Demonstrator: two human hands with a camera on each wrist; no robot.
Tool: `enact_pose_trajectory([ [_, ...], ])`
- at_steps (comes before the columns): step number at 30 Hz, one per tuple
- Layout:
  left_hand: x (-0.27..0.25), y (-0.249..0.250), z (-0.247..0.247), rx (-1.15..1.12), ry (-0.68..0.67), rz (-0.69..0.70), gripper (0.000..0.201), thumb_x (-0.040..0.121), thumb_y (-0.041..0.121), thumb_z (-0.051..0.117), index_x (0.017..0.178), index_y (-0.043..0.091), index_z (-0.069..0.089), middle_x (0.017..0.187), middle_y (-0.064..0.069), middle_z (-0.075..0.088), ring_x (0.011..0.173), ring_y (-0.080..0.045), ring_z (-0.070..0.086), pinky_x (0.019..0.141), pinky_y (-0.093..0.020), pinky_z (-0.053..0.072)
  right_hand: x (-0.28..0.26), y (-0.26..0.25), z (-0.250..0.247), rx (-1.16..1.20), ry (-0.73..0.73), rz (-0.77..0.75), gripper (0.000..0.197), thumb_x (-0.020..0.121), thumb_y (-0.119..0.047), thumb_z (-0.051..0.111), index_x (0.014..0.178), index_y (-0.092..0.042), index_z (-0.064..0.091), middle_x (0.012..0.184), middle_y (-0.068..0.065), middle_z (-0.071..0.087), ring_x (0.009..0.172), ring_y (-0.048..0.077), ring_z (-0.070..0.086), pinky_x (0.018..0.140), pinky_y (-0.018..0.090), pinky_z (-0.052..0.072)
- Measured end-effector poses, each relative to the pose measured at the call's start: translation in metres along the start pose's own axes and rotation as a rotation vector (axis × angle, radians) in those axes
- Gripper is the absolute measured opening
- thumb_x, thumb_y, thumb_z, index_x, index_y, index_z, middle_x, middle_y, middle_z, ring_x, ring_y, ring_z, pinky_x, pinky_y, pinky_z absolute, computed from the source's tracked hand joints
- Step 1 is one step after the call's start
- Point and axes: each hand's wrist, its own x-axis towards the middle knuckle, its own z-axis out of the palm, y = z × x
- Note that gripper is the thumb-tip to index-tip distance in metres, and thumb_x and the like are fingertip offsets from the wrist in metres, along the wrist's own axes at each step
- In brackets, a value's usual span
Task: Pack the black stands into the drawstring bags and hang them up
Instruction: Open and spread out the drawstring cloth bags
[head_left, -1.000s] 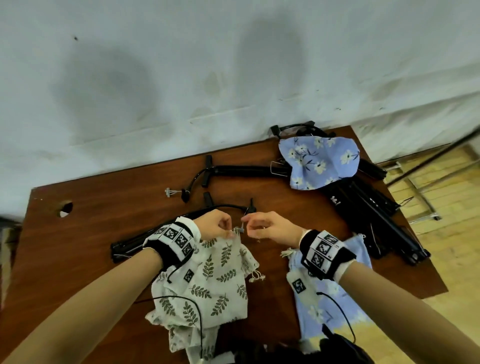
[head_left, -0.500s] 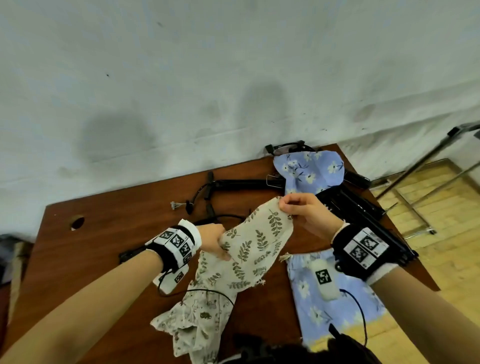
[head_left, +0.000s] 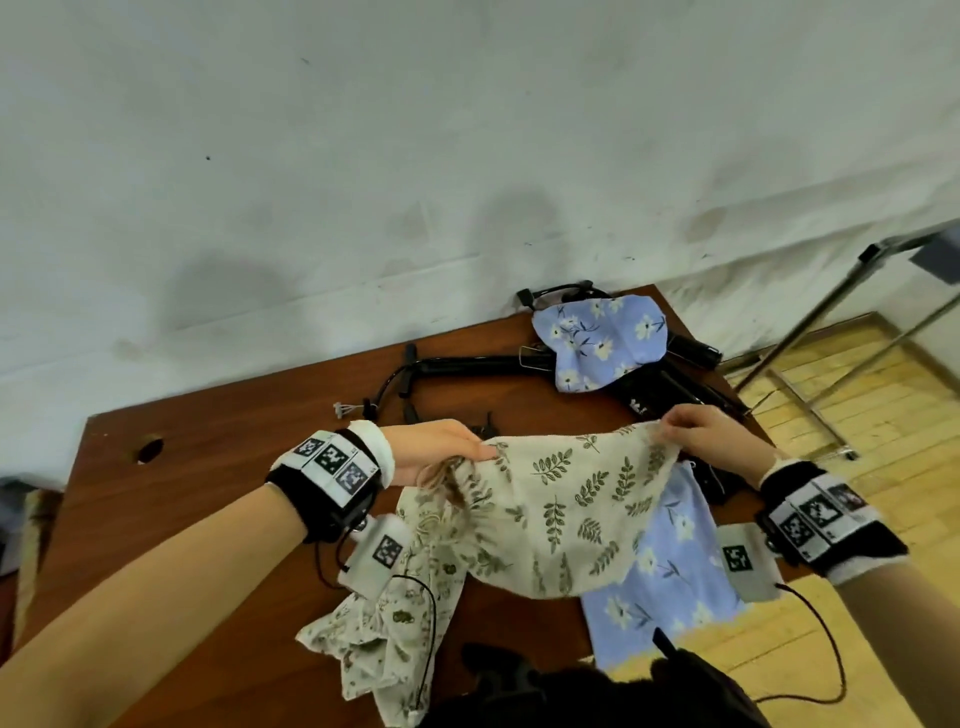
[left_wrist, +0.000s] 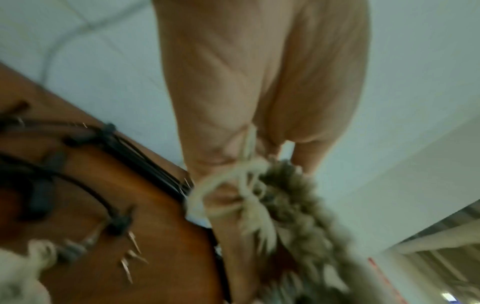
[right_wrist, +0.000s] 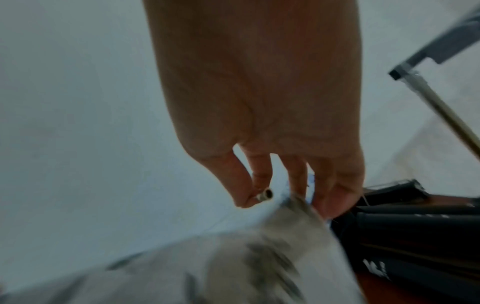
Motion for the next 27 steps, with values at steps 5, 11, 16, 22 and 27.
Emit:
enact_pose_trajectory([
  [5, 0.017, 0.032, 0.043, -0.303, -0.023, -0.054, 0.036, 0.103, 0.017, 0.035, 0.114, -0.009, 0.057, 0.108, -0.018, 0.068, 0.094, -0.025, 0.068, 0.087, -0.037, 0.056, -0.062, -0.069, 0.018, 0.064, -0.133, -0.379, 0.011, 0.091, -0.014, 0.063, 0.08, -0.015, 0.065, 0.11, -0.001, 0.062, 0.103, 0.015, 0.06, 0.088, 0.031, 0.047],
  [11, 0.026, 0.062, 0.065, -0.331, -0.093, -0.105, 0.036, 0.102, 0.007, 0.028, 0.083, -0.005, 0.056, 0.065, -0.014, 0.067, 0.052, -0.017, 0.067, 0.055, -0.023, 0.058, -0.132, -0.108, 0.026, -0.329, -0.172, -0.636, 0.007, 0.097, -0.024, 0.053, 0.091, -0.02, 0.054, 0.1, -0.006, 0.058, 0.086, 0.013, 0.057, 0.073, 0.031, 0.048],
  [16, 0.027, 0.065, 0.06, -0.429, -0.034, -0.173, 0.032, 0.101, 0.01, 0.032, 0.102, -0.011, 0.057, 0.086, -0.023, 0.069, 0.074, -0.027, 0.072, 0.079, -0.029, 0.056, -0.109, -0.057, 0.038, -0.537, 0.005, -0.697, 0.011, 0.096, -0.025, 0.045, 0.096, -0.018, 0.053, 0.122, 0.0, 0.042, 0.104, 0.016, 0.046, 0.084, 0.029, 0.046],
  [22, 0.023, 0.058, 0.061, -0.377, -0.061, -0.202, 0.045, 0.101, 0.009, 0.032, 0.091, -0.009, 0.072, 0.096, -0.024, 0.07, 0.082, -0.03, 0.072, 0.072, -0.03, 0.059, -0.083, -0.023, 0.059, -0.6, 0.045, -0.822, 0.007, 0.091, -0.028, 0.048, 0.087, -0.024, 0.053, 0.135, -0.001, 0.051, 0.133, 0.023, 0.038, 0.098, 0.039, 0.043],
  [27, 0.008, 0.053, 0.057, -0.169, 0.007, -0.21, 0.035, 0.1, 0.014, 0.036, 0.102, -0.008, 0.063, 0.088, -0.02, 0.071, 0.077, -0.024, 0.072, 0.067, -0.025, 0.058, -0.07, -0.015, 0.062, -0.58, -0.039, -0.823, 0.007, 0.091, -0.03, 0.041, 0.09, -0.031, 0.048, 0.089, -0.013, 0.064, 0.111, 0.011, 0.051, 0.11, 0.059, 0.023],
])
